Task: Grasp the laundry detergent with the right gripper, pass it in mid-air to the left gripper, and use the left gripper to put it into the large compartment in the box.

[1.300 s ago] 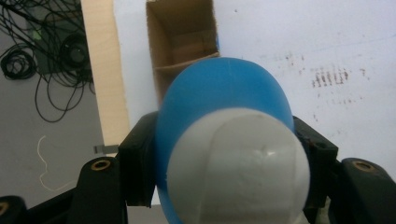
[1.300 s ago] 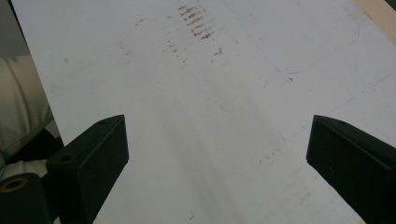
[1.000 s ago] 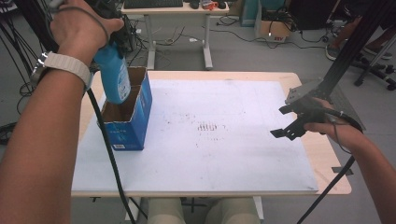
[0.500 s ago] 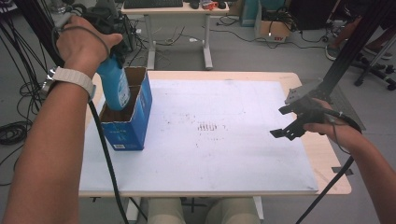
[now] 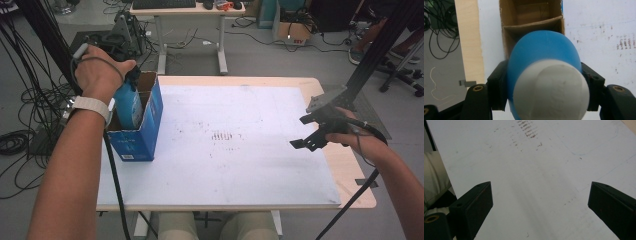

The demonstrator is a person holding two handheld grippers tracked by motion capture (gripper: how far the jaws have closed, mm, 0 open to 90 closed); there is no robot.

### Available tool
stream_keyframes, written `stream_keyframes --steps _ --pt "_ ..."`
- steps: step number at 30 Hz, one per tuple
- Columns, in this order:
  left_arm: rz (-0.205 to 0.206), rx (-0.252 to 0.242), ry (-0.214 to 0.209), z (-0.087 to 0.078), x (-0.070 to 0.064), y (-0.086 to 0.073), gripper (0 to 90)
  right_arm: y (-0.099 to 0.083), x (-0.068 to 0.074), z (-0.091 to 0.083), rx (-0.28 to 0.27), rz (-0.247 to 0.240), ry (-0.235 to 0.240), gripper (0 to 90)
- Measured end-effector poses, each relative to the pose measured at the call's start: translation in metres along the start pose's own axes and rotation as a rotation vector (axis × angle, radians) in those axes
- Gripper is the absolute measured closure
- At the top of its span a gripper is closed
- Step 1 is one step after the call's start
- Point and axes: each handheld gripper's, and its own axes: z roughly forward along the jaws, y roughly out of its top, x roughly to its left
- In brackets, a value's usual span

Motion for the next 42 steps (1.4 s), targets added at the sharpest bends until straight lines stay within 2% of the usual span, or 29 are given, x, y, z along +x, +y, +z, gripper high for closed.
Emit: stream_keyframes --steps 5,20,31,35,36,37,38,40,42 --pt "-0.004 -0.006 -0.003 0.011 0.002 -0.002 37.5 -0.001 0.001 0.001 0.005 0.023 -0.001 5.7" --pt "-0.006 -0.023 0.007 0.053 0.005 -0.012 37.5 -0.004 0.001 0.006 -0.015 0.032 0.005 5.7" --pt "-0.011 -0.023 0.011 0.080 0.004 -0.019 37.5 -0.006 0.000 0.007 -0.007 0.040 0.006 5.7" --pt "-0.011 -0.011 0.004 0.087 0.002 -0.020 37.5 -0.006 0.001 0.007 -0.008 0.042 0.008 5.7" --pt "0.000 -0.004 0.006 0.088 0.003 -0.020 37.4 -0.007 0.001 0.007 -0.007 0.043 0.008 5.8" --pt "-0.024 -0.011 0.007 0.092 0.001 -0.021 37.5 -0.007 0.001 0.007 -0.006 0.043 0.008 5.7" --pt "-0.010 -0.003 0.006 0.094 0.001 -0.021 37.5 -0.007 0.001 0.007 -0.006 0.046 0.008 5.7" --pt "-0.020 -0.017 0.005 0.096 0.001 -0.022 37.4 -0.008 0.001 0.007 -0.004 0.050 0.007 5.7" --pt "-0.007 -0.008 0.008 0.096 0.001 -0.021 37.4 -0.010 0.000 0.007 -0.003 0.054 0.006 5.7"
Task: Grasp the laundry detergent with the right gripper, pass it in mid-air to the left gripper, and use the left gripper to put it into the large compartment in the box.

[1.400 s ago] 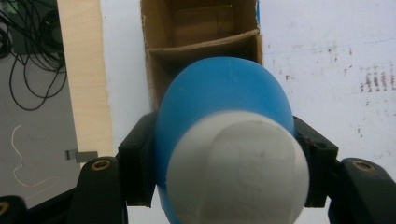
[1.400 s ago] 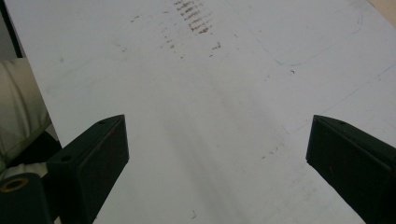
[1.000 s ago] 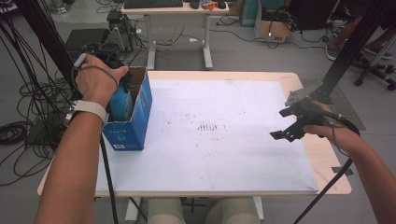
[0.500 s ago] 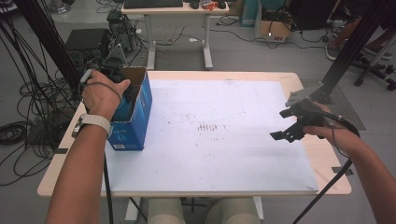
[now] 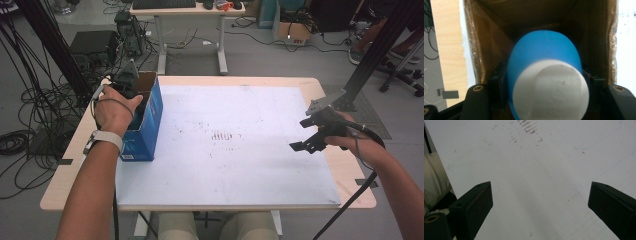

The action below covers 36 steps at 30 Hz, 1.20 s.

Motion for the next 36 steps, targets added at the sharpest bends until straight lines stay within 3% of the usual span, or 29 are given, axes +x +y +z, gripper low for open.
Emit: stream_keyframes --steps 36 --pt "-0.013 0.024 -0.009 0.0008 0.0016 0.0027 37.3 0.0063 0.0032 0.0034 0.002 -0.014 0.002 5.8"
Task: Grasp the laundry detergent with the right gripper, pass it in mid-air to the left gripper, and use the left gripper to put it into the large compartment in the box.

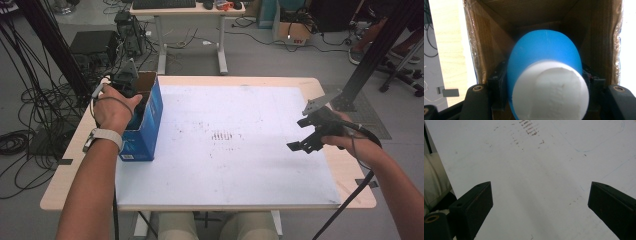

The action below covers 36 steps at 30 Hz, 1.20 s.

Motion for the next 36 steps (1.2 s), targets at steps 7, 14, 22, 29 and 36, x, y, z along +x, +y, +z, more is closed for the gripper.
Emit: stream_keyframes --steps 7,14,22,29,36 --pt "-0.001 0.007 0.002 -0.0003 -0.0004 0.0005 37.3 0.0005 0.0006 0.0003 -0.003 -0.003 0.002 5.8" --pt "-0.002 0.008 -0.001 -0.0003 0.0000 0.0005 37.3 0.0010 0.0005 0.0009 -0.006 -0.003 0.002 5.8" --pt "-0.004 0.006 -0.001 -0.0002 0.0000 -0.0001 37.3 0.0011 0.0007 0.0018 -0.008 -0.004 0.004 5.8" --pt "0.002 0.010 -0.001 -0.0005 0.0011 -0.0007 37.3 0.0014 0.0012 0.0015 -0.006 -0.005 0.004 5.8" --pt "-0.001 0.013 -0.001 -0.0008 0.0002 -0.0005 37.3 0.0014 0.0012 0.0013 -0.006 -0.004 0.002 5.8"
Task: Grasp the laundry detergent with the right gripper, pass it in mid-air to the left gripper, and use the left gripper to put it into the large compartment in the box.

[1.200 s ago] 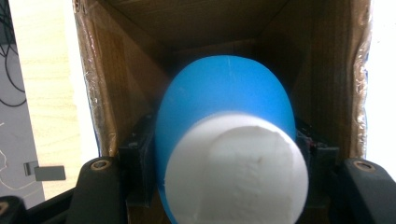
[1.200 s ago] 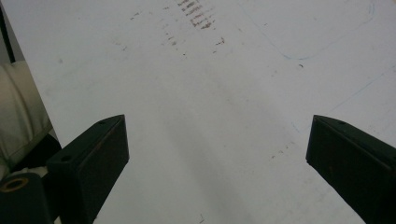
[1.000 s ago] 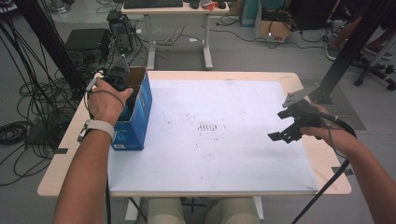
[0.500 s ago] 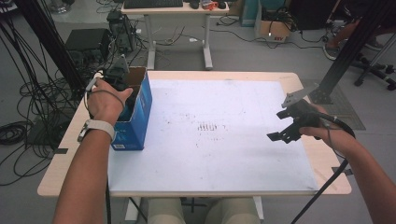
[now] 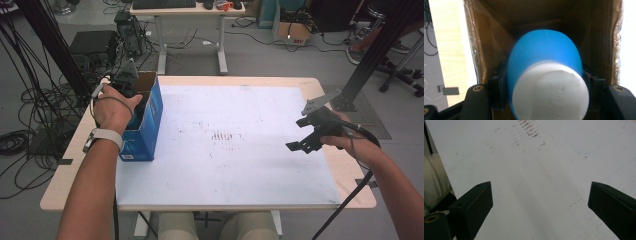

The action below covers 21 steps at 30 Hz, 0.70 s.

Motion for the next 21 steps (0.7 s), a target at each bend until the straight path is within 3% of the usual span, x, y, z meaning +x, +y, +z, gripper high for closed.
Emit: stream_keyframes --steps 21 --pt "-0.001 0.003 0.005 -0.0003 -0.0005 0.0002 37.2 -0.0005 0.0002 0.0006 -0.004 0.000 0.000 5.8"
